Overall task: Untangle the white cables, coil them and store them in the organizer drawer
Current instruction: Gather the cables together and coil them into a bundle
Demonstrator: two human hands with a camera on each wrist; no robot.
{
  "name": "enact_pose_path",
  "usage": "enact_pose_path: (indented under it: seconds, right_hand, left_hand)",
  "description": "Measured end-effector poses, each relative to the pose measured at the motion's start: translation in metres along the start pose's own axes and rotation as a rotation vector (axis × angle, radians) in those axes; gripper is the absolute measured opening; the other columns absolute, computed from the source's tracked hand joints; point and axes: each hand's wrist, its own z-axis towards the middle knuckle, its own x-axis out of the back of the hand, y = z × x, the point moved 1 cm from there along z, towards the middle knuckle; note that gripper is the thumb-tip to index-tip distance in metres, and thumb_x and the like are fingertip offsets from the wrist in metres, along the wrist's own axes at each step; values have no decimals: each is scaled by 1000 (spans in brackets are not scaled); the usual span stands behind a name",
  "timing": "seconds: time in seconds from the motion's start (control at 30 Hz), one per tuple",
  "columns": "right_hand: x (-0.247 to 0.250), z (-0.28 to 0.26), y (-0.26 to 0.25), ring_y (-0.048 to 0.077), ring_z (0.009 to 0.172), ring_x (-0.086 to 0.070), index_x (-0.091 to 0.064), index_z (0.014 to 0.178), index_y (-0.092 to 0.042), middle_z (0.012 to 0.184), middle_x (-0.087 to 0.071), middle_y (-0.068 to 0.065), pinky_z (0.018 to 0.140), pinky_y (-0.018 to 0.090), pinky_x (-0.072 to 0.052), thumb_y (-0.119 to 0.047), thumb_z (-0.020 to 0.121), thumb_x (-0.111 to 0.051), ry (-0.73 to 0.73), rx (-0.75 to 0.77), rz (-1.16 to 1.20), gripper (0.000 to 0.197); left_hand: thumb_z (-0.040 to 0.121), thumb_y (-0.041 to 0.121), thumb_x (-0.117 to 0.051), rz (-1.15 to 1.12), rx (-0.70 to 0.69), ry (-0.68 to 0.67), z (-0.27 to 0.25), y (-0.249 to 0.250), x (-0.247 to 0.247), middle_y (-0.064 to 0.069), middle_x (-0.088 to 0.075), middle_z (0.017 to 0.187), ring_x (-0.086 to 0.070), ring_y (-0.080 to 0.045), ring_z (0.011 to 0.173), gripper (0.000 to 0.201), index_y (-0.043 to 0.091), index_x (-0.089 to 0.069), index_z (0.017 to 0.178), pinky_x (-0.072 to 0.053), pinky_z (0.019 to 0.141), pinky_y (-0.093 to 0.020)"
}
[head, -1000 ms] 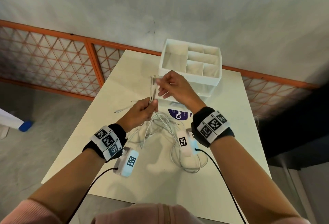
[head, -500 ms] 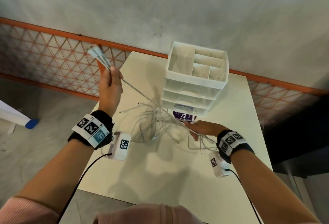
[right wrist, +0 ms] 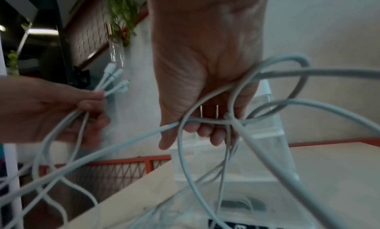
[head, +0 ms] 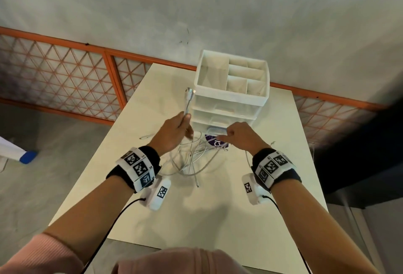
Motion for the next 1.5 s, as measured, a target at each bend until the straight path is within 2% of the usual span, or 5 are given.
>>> enact_pose_path:
  seconds: [0.4, 0.7, 1.03, 1.2, 1.5]
  right_hand:
    - [4, 1, -28, 14, 54, -45, -48, 53, -32, 58, -50, -9, 55, 26, -33, -23, 86, -60, 249, -5, 264, 36]
    - [-2, -20, -9, 13, 83, -58, -54, 71, -28, 69, -60, -9, 104, 35, -19, -50, 100, -18, -7, 83, 199, 51]
    - [-10, -19, -9, 8, 89, -61, -61, 83, -41, 91, -61, -4, 92, 34, -37, -38, 82, -68, 67, 290, 290, 8]
    - [1, -18, -22, 8, 69, -55, -61, 82, -11, 75, -58, -8, 68, 12, -41, -3, 79, -70, -84, 273, 328, 13]
    - [1, -13, 4, 15, 107, -43, -65, 99, -18, 108, -42, -1, 88, 18, -33, -18, 76, -78, -72, 130, 314, 27]
  left_hand:
    - [91, 31, -61, 59, -110, -200, -13, 11, -31, 5, -48, 58, -40, -2, 51, 21, 16, -58, 77, -33, 56, -16]
    - [96, 21, -54, 43, -323, 189, -5, 22, -3, 10, -54, 64, -53, -9, 61, 18, 10, -57, 83, -36, 58, -14]
    - [96, 27, -55, 96, -313, 260, -4, 19, 2, -13, -56, 62, -48, -24, 59, 31, -1, -58, 84, -36, 57, -24]
    - [96, 30, -54, 115, -342, 291, -2, 28, 6, -23, -51, 61, -44, -30, 58, 36, -3, -54, 82, -34, 55, -28]
    - [95, 26, -56, 104, -332, 379, -9, 25, 8, -14, -39, 51, -30, -15, 52, 31, -1, -52, 79, -28, 48, -18]
